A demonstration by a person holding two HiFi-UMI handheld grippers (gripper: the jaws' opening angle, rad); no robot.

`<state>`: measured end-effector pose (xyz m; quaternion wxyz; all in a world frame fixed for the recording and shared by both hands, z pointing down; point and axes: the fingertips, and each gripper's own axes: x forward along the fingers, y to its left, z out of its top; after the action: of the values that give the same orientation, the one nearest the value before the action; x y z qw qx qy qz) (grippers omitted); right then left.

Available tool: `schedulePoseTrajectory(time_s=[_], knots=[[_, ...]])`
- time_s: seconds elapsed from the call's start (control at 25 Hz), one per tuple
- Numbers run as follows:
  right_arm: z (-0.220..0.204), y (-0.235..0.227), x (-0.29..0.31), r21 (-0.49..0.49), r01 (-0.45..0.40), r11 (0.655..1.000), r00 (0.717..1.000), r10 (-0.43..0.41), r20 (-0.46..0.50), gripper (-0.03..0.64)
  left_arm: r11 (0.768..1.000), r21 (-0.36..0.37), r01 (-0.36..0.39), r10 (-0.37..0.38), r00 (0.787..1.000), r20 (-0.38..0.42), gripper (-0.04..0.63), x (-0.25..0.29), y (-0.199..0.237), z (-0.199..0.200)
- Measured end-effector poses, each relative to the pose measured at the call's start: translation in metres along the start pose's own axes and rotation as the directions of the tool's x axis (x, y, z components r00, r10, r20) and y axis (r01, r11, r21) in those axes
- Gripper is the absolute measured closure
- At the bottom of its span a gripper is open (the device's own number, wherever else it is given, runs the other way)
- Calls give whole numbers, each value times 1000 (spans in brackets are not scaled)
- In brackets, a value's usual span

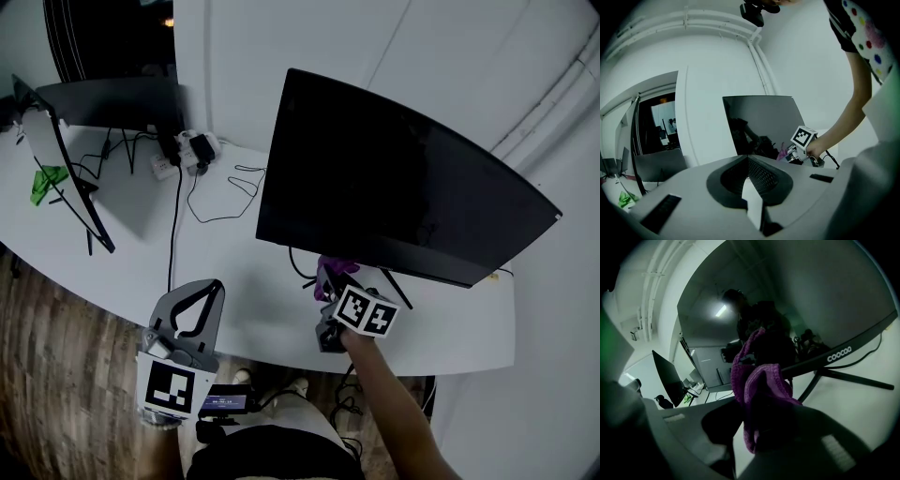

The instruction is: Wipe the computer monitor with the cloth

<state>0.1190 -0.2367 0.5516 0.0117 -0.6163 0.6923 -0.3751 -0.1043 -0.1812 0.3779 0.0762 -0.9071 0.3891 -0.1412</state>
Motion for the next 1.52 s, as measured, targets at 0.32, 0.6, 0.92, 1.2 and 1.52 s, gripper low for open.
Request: schedulePoseTrajectory(time_s=[0.32,0.6,0.92,1.2,1.52], knots=[[-14,43,24,-88,-62,994,996,56,-67,558,999,10,-36,36,999,-5,591,-11,19,-4],[-26,75,46,-149,-105,983,988,87,-124,558,997,12,-79,79,997,-12,591,-24,38,-9],[-31,110,67,-301,-133,944,981,81,-178,558,994,6,-110,110,994,-24,591,-35,50,-17],[-44,132,83,-360,-163,919,970,82,-228,558,993,-2,-119,119,993,-26,591,-39,56,-22],[-48,151,92,-385,-192,903,963,97,-253,558,994,-1,-111,111,994,-20,591,-42,59,-22]])
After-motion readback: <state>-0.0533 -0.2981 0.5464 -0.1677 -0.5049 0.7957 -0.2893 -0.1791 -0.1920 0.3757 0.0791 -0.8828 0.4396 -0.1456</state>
